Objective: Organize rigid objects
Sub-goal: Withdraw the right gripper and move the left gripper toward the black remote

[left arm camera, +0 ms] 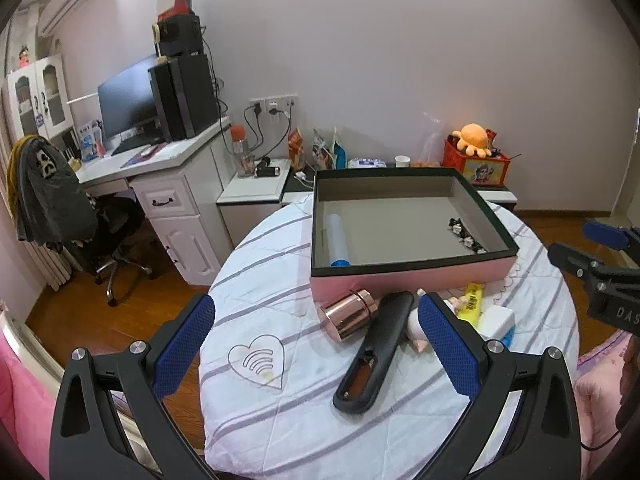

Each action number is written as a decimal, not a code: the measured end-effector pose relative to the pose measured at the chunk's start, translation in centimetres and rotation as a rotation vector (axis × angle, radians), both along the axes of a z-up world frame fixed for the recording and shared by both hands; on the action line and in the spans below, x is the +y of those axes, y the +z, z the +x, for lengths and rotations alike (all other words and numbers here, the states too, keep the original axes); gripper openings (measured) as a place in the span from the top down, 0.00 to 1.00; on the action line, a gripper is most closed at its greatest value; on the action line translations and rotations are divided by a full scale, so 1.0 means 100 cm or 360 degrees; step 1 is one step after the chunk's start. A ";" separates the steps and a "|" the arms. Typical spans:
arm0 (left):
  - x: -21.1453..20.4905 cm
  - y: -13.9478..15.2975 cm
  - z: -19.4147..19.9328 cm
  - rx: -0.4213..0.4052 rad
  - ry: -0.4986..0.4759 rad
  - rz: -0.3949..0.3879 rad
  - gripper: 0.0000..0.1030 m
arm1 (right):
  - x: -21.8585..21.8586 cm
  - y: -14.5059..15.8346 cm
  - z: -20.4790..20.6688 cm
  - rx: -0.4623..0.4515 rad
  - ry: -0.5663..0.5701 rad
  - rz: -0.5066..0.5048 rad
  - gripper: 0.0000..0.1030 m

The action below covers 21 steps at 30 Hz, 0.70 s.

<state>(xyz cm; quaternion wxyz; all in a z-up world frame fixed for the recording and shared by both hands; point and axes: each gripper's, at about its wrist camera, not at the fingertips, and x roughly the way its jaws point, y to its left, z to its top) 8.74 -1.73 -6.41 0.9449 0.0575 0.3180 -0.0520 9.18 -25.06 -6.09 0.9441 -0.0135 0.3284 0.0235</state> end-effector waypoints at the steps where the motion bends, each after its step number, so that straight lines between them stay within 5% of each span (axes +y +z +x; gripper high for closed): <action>1: 0.000 0.002 -0.004 -0.0005 0.0000 0.0004 0.00 | 0.001 0.001 -0.004 -0.0004 0.0005 0.0001 0.21; 21: -0.011 0.012 -0.039 -0.0058 -0.0062 0.0026 0.00 | 0.003 0.006 -0.047 -0.0033 0.0011 0.0034 0.21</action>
